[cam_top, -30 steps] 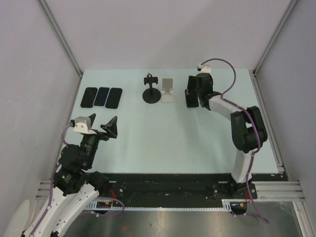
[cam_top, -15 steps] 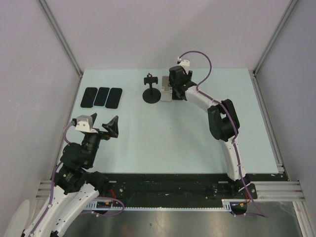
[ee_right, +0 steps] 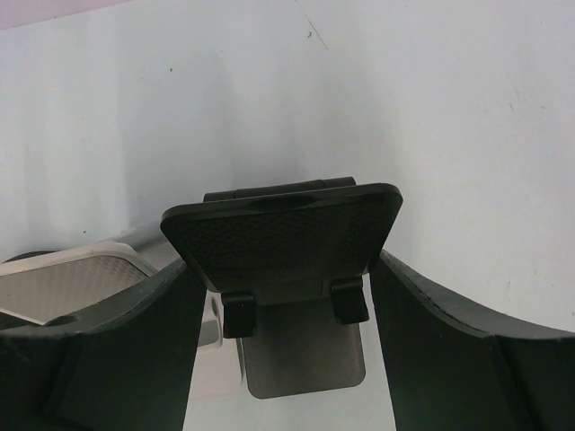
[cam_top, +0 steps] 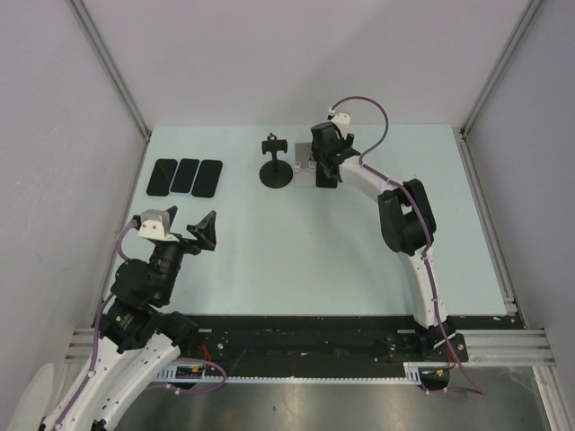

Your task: Remove the phone from the phone stand

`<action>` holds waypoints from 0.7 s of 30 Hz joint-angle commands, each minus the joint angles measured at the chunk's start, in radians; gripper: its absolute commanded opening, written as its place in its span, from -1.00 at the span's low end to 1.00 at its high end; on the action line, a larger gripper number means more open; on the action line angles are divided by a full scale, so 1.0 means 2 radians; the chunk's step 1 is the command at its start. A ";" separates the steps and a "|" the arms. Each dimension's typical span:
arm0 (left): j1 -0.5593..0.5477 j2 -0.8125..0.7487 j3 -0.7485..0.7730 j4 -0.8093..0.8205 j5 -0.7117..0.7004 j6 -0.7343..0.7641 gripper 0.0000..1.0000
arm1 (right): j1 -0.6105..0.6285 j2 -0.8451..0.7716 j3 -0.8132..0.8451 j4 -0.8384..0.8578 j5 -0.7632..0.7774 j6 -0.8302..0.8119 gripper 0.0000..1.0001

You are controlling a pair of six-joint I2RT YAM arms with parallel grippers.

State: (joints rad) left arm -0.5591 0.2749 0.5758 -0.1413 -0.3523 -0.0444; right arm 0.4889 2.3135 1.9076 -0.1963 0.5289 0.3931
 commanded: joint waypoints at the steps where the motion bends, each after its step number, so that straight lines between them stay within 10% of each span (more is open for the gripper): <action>1: -0.003 0.004 -0.003 0.015 0.007 0.011 1.00 | -0.006 0.002 0.006 0.005 -0.016 0.011 -0.70; 21: -0.003 0.012 -0.003 0.016 0.013 0.013 1.00 | -0.007 -0.041 -0.033 0.052 -0.037 -0.042 0.51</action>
State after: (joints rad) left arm -0.5591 0.2874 0.5755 -0.1402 -0.3397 -0.0441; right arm 0.4717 2.3020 1.8622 -0.1257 0.4393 0.3374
